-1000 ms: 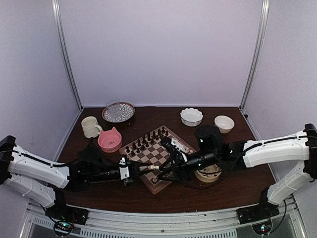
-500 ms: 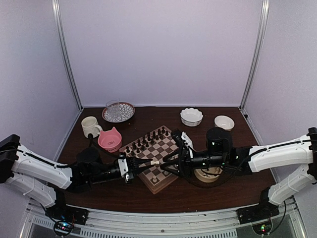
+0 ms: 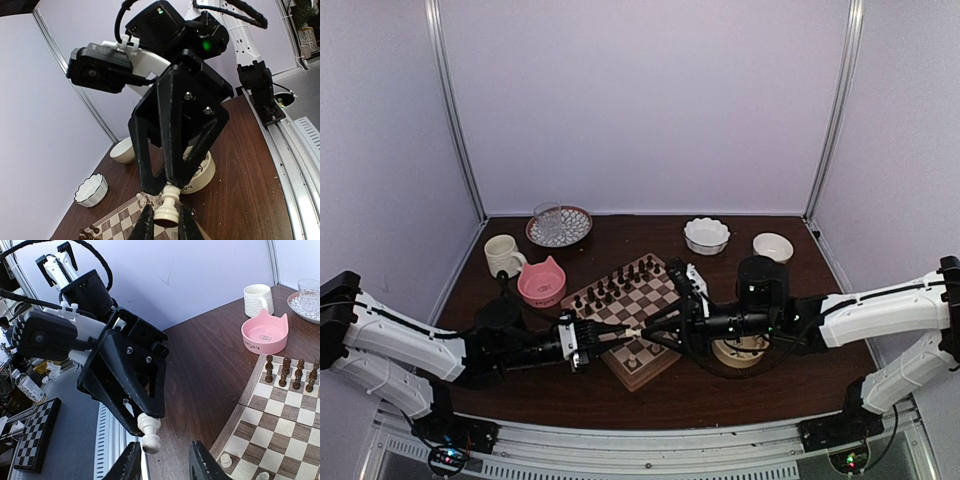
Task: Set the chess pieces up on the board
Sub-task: Pass from the left arm to the right
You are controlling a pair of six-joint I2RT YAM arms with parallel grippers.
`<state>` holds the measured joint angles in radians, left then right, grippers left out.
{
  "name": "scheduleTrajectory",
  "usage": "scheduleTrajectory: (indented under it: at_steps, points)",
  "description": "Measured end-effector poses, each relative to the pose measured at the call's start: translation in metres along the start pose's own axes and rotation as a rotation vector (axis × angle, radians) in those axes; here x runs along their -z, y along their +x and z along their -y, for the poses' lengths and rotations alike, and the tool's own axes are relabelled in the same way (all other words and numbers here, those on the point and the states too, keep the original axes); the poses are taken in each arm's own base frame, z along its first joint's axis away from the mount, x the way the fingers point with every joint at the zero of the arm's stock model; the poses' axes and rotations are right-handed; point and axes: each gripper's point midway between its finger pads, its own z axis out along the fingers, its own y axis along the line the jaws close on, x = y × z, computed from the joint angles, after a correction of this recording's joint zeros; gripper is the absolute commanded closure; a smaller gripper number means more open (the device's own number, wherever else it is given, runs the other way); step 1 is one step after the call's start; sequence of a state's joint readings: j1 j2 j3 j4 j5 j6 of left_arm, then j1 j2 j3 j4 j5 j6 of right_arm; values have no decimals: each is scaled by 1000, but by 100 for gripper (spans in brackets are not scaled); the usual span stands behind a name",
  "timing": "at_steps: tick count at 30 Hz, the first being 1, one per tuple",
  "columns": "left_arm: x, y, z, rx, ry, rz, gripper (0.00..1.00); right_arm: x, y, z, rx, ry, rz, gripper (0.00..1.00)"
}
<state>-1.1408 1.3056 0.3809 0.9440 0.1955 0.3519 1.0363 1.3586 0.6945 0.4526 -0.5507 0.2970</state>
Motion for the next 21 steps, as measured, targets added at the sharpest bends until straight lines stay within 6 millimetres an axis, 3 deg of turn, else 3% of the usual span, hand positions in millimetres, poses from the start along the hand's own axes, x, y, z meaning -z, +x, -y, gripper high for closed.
scheduleTrajectory:
  at_steps: [7,10,16,21]
  points:
    - [0,0,1,0,4,2,100,-4,7,-6,-18,-51,-23,68]
    - [0,-1,2,-1,9,5,100,-5,8,-7,-26,-60,-28,77]
    - [0,-1,4,0,20,6,100,-6,8,-8,-33,-74,-29,75]
    - [0,-1,5,0,28,9,100,-7,7,-9,-37,-78,-23,80]
